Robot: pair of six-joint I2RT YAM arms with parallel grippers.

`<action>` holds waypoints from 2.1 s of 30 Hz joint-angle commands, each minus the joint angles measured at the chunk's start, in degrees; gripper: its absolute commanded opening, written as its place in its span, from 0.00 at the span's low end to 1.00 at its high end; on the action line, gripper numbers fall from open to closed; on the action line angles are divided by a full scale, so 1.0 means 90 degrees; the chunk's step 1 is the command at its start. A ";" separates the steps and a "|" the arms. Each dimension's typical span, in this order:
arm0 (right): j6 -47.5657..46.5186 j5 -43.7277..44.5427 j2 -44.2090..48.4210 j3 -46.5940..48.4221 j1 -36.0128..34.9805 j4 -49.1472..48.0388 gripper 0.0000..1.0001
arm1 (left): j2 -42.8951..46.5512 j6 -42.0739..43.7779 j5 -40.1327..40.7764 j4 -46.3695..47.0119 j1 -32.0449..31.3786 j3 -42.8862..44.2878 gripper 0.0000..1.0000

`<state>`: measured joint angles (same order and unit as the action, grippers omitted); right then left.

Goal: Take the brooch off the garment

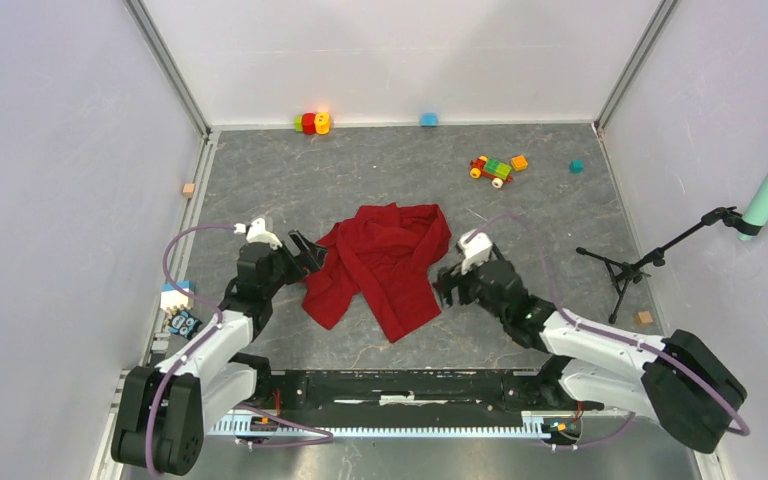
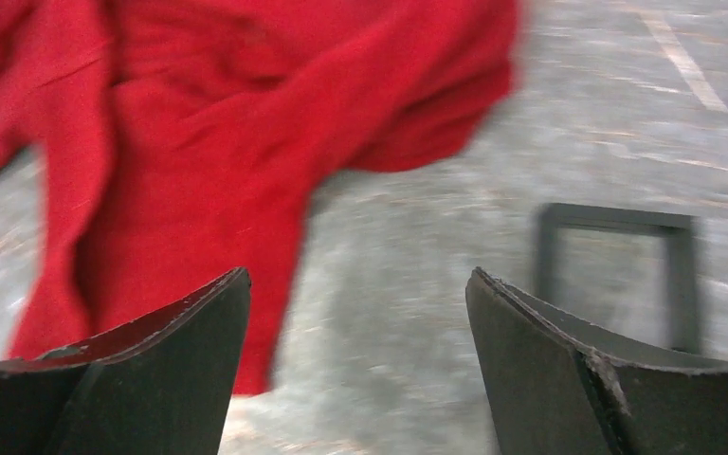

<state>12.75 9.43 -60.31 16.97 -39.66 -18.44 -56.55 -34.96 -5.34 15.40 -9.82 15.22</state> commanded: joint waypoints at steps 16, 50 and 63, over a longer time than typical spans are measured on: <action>0.1183 0.1364 -0.3007 0.2132 -0.3751 0.0642 0.58 | 0.0493 -0.0339 -0.0127 -0.0108 0.0016 -0.0031 0.93; -0.0906 0.1074 -0.2951 1.0451 -0.0440 0.5461 0.00 | -0.0897 -0.0321 -0.0773 -0.0283 0.0008 0.0531 0.90; -0.0651 0.0517 -0.2896 0.9900 0.0161 0.5344 0.00 | -0.0810 -0.0541 0.1292 -0.1597 0.0006 0.0846 0.91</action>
<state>6.35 16.36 -88.64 107.70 -39.40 31.66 -62.35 -37.89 -0.80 4.99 -9.82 19.64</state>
